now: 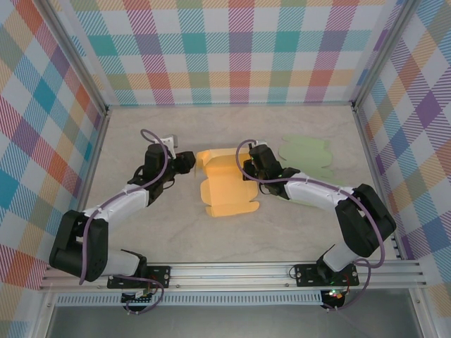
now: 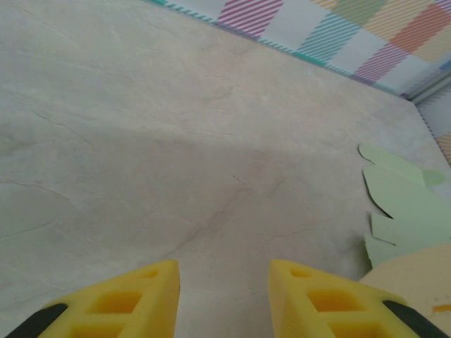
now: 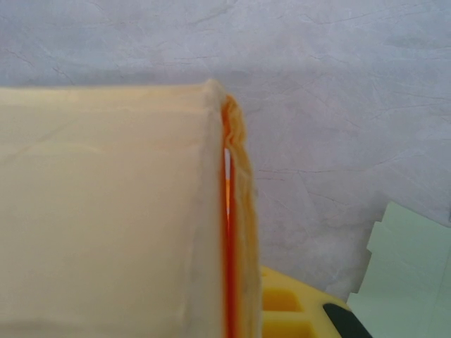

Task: Fold the paper box

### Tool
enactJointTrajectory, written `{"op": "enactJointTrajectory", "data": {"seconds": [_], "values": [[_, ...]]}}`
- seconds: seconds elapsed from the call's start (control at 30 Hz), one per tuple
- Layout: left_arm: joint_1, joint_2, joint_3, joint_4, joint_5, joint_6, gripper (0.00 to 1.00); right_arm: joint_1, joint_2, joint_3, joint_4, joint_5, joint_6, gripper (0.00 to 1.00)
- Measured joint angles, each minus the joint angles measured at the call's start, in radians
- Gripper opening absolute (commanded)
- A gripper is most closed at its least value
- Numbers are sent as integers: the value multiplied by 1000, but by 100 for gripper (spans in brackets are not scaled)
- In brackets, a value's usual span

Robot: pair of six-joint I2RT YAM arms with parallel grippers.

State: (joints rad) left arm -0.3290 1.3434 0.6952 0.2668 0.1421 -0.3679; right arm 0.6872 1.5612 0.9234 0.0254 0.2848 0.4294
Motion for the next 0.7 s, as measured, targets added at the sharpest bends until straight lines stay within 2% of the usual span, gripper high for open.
{"op": "enactJointTrajectory", "data": {"seconds": [0.4,0.7], "values": [[-120,-78,-72,9,33,30,36,1,0,1,-5,3,-3,0],[-143,-89,-72,-12,41,103,34,1,0,2,-5,3,-3,0]]}}
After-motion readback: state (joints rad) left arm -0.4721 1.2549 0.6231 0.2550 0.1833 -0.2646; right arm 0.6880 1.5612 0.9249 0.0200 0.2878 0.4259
